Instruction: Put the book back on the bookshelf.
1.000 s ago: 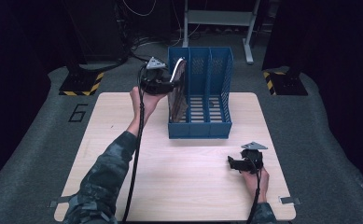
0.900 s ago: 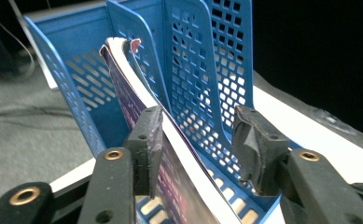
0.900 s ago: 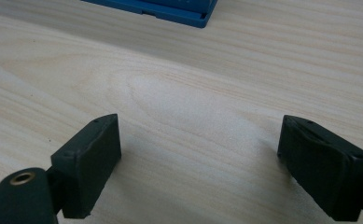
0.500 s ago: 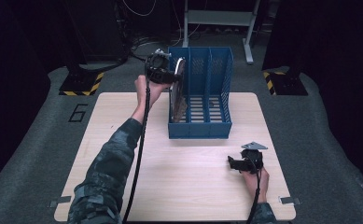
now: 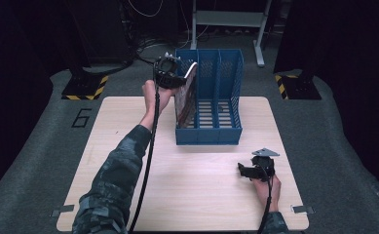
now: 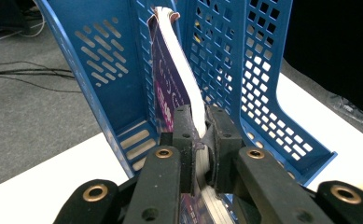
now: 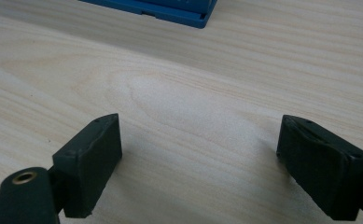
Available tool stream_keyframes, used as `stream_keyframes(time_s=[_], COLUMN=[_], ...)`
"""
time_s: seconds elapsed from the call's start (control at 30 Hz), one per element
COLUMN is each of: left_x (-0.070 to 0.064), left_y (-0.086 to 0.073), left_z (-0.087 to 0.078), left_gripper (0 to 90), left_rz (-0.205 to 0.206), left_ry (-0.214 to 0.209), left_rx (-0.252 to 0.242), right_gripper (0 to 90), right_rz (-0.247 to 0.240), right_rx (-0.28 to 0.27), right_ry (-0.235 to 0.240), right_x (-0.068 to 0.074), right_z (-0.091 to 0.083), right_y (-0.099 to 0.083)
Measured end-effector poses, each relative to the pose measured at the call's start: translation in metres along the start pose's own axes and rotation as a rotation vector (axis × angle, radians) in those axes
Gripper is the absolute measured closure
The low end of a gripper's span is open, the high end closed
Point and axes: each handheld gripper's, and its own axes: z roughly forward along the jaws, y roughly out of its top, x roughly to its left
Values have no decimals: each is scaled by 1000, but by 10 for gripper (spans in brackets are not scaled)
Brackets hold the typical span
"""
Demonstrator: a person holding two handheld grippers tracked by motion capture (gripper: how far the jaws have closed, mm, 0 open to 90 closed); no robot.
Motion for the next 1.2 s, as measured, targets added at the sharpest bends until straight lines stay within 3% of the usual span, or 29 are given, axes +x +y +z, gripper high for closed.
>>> stream_keyframes(time_s=[0.23, 0.5, 0.67, 0.93, 1.2], left_x=[1, 3, 5, 6, 11], left_y=[-3, -2, -1, 3, 4], left_z=[-3, -5, -1, 10, 22], left_gripper=[845, 846, 846, 846, 846], left_rz=[-19, -40, -87, -149, -253], left_ry=[7, 50, 65, 76, 78], left_rx=[-50, -116, -157, -175, -197], right_gripper=[137, 138, 138, 140, 141], right_rz=[2, 2, 2, 4, 5], right_rx=[3, 4, 4, 8, 3], right_ry=[-9, -13, -13, -13, -15], right_x=[0, 0, 0, 0, 0], right_z=[0, 0, 0, 0, 0], right_y=[0, 0, 0, 0, 0])
